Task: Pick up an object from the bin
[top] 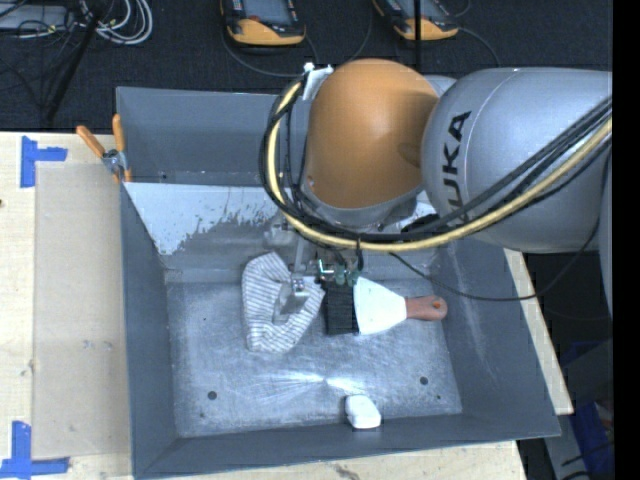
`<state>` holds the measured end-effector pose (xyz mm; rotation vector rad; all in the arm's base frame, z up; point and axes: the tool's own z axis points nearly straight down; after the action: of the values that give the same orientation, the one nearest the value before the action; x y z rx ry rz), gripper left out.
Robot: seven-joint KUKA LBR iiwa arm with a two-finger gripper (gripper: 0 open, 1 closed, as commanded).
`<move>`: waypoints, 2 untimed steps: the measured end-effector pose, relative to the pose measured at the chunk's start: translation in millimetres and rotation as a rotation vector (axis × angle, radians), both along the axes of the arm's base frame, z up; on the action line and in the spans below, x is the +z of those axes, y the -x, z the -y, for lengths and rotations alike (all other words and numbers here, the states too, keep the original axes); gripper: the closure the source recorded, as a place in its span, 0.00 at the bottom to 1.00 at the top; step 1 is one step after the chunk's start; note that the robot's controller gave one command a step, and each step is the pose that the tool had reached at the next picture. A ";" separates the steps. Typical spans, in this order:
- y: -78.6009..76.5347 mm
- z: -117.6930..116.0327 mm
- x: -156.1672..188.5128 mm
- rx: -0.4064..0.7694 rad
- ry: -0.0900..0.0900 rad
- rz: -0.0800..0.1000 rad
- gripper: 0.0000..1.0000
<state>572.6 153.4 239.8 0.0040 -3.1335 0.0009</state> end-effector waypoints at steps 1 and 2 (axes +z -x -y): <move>-1.8 1.5 4.3 -0.005 -0.001 0.007 1.00; -1.8 1.5 4.3 -0.006 -0.001 0.007 1.00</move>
Offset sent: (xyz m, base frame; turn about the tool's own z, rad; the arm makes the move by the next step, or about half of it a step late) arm 0.0000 0.0000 0.0000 0.0000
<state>574.4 151.9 244.1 -0.0047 -3.1408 -0.0007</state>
